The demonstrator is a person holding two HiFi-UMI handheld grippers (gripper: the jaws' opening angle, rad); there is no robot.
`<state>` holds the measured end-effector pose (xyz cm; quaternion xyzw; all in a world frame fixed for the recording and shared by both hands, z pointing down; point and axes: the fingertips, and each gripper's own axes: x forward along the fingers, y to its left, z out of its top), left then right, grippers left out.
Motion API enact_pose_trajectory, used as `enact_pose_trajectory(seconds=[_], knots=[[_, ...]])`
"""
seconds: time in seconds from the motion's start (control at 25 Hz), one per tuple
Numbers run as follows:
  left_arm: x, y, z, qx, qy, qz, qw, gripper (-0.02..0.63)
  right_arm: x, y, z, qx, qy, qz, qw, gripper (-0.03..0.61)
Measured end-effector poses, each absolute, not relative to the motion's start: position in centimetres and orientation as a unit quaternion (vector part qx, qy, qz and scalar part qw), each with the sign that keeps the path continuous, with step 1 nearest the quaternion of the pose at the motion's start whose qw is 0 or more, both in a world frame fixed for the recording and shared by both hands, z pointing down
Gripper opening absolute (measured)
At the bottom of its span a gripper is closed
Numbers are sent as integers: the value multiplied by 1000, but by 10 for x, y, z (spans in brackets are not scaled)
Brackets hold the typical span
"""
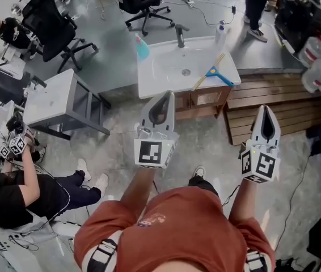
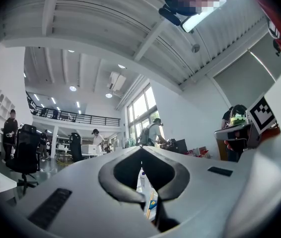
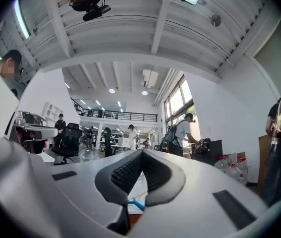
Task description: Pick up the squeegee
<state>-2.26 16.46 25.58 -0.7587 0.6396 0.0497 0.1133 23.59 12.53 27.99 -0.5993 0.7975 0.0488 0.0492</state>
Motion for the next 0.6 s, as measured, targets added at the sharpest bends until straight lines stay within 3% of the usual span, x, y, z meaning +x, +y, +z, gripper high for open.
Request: enact_pose_trajectory(seconds=[0.6], knots=[[35,17,235,-743,654,39,138,18,289,-35,277,-577,812,32,75,6]])
